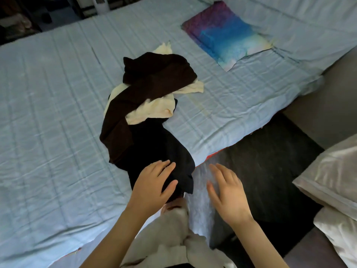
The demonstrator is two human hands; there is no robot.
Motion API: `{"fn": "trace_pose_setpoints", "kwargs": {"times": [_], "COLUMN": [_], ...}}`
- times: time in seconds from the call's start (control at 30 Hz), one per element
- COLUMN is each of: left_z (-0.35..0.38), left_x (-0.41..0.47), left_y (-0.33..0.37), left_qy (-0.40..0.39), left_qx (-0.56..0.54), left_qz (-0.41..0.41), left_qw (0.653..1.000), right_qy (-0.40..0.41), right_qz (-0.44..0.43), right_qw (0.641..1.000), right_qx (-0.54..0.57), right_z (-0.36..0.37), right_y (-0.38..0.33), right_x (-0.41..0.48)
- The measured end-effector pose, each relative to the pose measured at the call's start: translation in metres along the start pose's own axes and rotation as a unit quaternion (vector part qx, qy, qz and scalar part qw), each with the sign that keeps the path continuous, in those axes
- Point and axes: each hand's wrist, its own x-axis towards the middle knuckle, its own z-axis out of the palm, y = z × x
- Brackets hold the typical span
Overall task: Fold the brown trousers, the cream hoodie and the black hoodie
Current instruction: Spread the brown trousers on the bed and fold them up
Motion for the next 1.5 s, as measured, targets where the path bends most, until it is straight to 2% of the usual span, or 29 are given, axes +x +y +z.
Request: {"fn": "trace_pose_setpoints", "kwargs": {"times": [0.17, 0.4, 0.6, 0.83, 1.0, 1.23, 1.33, 1.43, 1.5], "left_z": [0.000, -0.033, -0.053, -0.040, -0.031, 0.015, 0.042, 0.069, 0.086], "left_x": [0.089, 0.192, 0.264, 0.353, 0.440, 0.583, 0.649, 0.715, 0.753], "left_y": [-0.032, -0.073, -0.107, -0.140, -0.189, -0.302, -0.347, -0.375, -0.385], "left_qy": [-0.012, 0.040, 0.109, 0.156, 0.183, 0.144, 0.128, 0.102, 0.060], "left_qx": [-0.017, -0.043, -0.059, -0.060, -0.064, -0.074, -0.036, 0.002, 0.042], "left_qz": [-0.003, -0.018, -0.094, -0.202, -0.239, -0.269, -0.229, -0.166, -0.142], "left_qw": [1.000, 0.998, 0.988, 0.965, 0.951, 0.950, 0.964, 0.981, 0.987], "right_qy": [-0.015, -0.001, -0.027, -0.076, -0.052, -0.040, -0.028, -0.086, -0.137], "right_qz": [0.006, -0.038, -0.127, -0.246, -0.277, -0.236, -0.132, 0.012, 0.009], "right_qw": [1.000, 0.999, 0.991, 0.966, 0.959, 0.968, 0.985, 0.985, 0.979], "right_qx": [-0.007, 0.000, -0.018, -0.024, -0.027, -0.068, -0.109, -0.147, -0.148], "right_z": [-0.004, -0.030, -0.042, -0.015, 0.016, 0.089, 0.131, 0.168, 0.191], "right_y": [-0.004, -0.028, -0.046, -0.045, -0.042, -0.028, -0.008, 0.028, 0.047], "right_x": [0.091, 0.217, 0.340, 0.495, 0.607, 0.757, 0.813, 0.847, 0.853]}}
